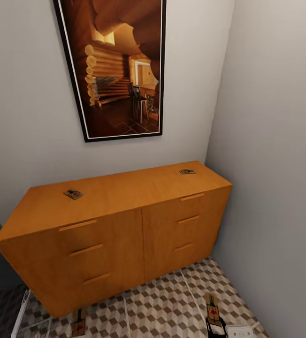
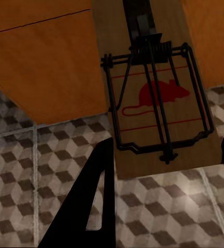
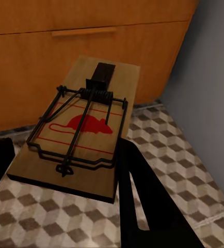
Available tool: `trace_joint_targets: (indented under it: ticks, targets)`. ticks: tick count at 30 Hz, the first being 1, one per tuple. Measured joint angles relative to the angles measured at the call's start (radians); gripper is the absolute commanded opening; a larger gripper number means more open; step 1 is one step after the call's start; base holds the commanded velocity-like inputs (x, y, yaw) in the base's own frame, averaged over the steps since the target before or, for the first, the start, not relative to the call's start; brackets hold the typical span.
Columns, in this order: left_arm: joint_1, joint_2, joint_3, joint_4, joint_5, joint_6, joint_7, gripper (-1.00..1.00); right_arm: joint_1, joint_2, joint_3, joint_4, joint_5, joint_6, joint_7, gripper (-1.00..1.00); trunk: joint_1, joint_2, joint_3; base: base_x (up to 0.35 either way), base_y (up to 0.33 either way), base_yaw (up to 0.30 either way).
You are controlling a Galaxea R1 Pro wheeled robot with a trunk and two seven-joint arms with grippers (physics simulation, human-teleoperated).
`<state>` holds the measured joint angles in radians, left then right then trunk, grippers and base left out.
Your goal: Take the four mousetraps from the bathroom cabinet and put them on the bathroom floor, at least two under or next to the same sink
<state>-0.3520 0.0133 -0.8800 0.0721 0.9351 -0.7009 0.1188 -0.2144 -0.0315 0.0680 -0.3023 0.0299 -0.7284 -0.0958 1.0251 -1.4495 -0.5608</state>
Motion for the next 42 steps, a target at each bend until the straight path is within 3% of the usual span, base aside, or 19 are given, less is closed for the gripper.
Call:
trace_joint_targets:
  ticks: [42]
  targets:
    - [0.000,-0.003,-0.001,0.000,-0.002,0.000,0.001,-1.00,0.000,0.000,0.000,0.000,0.000,-0.001,0.000,-1.00,0.000,0.000,-0.001,0.000,0.000,0.286]
